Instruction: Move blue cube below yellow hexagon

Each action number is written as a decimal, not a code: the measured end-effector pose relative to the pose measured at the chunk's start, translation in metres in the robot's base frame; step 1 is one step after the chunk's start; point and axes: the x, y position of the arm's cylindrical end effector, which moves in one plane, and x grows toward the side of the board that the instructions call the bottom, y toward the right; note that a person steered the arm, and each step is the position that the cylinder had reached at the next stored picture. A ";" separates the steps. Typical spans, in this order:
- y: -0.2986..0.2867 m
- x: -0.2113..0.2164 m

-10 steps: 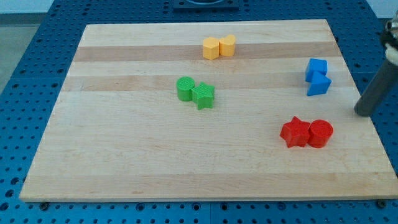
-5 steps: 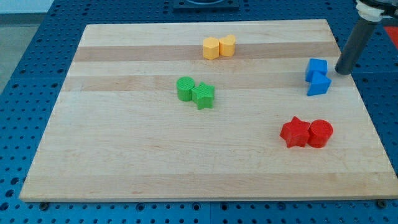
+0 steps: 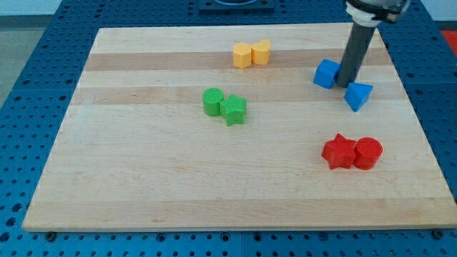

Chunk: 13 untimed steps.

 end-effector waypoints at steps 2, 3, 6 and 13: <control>0.000 -0.052; 0.000 -0.052; -0.004 -0.012; -0.062 -0.039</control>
